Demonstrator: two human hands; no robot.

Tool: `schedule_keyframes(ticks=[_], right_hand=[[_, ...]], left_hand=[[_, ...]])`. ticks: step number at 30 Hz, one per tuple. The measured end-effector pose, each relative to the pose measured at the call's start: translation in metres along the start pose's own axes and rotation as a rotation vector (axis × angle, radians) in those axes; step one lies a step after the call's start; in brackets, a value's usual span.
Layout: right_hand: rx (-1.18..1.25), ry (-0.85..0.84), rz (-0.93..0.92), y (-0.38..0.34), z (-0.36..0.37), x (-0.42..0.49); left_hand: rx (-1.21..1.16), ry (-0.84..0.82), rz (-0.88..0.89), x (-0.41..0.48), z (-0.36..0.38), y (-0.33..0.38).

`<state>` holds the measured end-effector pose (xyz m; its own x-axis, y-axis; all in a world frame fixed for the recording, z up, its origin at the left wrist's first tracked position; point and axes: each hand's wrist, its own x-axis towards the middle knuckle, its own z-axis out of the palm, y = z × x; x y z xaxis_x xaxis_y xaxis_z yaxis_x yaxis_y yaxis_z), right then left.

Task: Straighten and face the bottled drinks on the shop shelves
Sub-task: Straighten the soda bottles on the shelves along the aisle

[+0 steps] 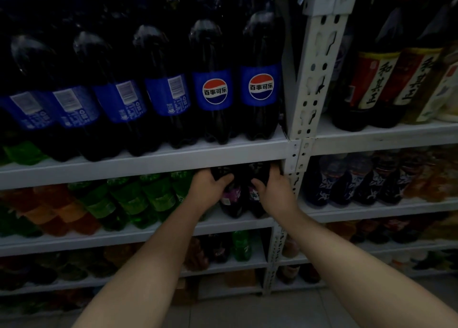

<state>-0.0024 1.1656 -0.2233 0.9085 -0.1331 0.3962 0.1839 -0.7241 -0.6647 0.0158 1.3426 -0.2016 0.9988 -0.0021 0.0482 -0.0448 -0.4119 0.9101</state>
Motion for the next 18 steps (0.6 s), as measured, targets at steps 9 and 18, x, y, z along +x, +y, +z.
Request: schedule_keyframes(ticks=[9,18], right_hand=[[0.024,-0.041,0.003,0.005,0.003,-0.002],[-0.156,-0.175,0.19,0.012,0.009,-0.01]], left_hand=[[0.083,0.195,-0.16,-0.005,0.051,0.014],[0.073,0.222,-0.034,-0.002,0.033,0.001]])
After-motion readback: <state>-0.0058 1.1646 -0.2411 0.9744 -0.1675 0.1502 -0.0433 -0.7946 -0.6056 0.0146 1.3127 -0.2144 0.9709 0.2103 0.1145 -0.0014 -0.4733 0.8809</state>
